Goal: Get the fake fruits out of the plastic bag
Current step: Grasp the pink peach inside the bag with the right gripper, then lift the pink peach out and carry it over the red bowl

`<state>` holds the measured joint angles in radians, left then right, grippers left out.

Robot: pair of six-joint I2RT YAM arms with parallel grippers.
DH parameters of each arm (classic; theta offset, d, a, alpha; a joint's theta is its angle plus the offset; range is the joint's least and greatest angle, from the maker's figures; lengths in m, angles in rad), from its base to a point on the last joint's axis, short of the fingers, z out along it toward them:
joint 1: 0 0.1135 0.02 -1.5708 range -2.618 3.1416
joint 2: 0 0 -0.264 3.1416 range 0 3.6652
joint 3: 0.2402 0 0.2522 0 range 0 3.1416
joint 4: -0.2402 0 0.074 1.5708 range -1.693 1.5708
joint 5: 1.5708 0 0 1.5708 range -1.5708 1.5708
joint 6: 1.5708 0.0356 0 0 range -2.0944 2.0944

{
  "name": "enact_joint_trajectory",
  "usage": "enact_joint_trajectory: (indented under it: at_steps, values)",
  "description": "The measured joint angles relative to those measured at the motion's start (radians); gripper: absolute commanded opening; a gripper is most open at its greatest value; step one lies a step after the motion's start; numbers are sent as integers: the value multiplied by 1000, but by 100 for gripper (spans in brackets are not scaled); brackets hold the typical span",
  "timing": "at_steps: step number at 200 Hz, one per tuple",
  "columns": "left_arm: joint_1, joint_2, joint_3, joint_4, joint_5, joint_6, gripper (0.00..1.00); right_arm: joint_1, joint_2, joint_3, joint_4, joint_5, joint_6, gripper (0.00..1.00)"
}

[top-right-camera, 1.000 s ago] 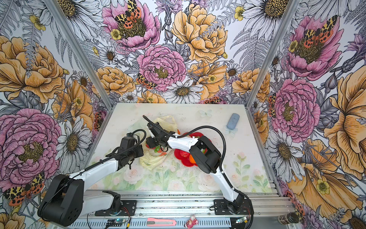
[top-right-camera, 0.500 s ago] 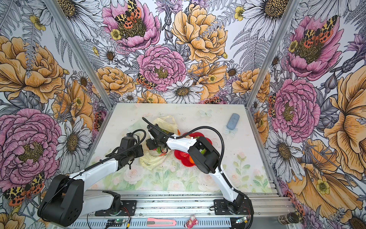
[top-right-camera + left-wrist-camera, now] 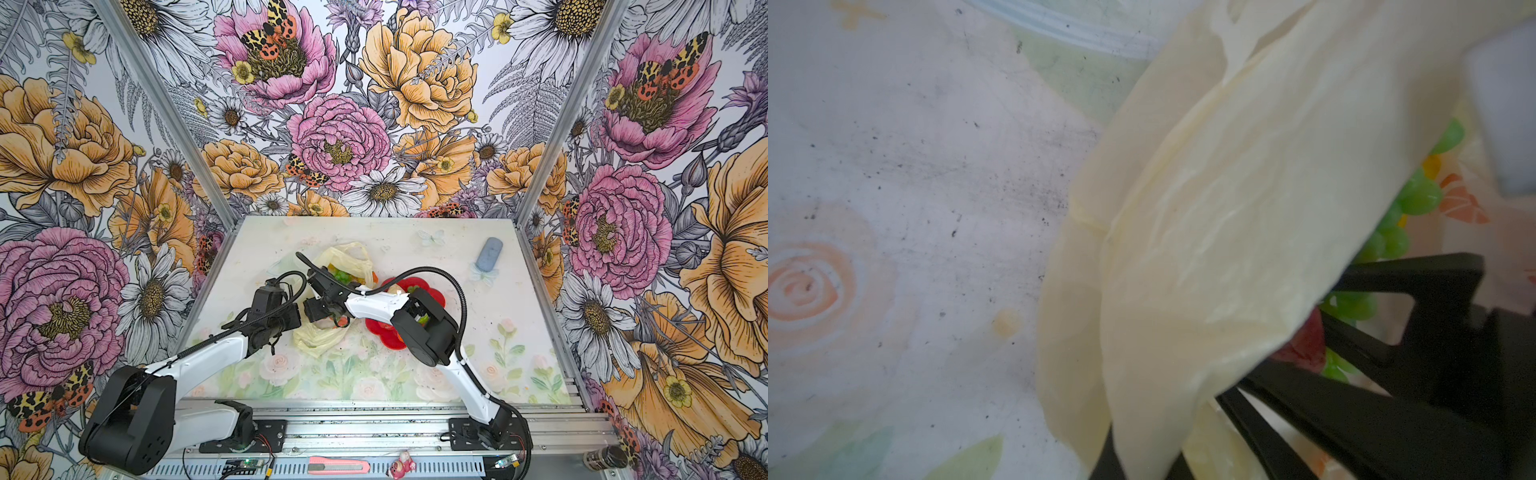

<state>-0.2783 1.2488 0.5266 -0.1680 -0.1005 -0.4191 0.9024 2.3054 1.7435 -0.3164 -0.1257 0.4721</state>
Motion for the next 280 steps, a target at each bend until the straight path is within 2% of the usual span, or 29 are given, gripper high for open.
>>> enact_joint_trajectory:
  at_steps: [54,117,171,204,229,280]
  values:
    - [0,0,0,0,0,0,0,0,12,25,-9,13,2,55]
    - [0,-5,0,0,0,0,0,0,-28,-14,3,27,6,53]
    - [5,-6,0,0,5,0,0,0,-199,-214,107,24,16,51]
    - [42,-23,-8,2,32,-1,0,0,-368,-432,215,33,29,51]
    - [47,-26,-11,8,42,-4,0,-2,-504,-573,276,63,33,50]
    - [47,-26,-11,15,50,-4,0,-30,-711,-761,372,151,32,49]
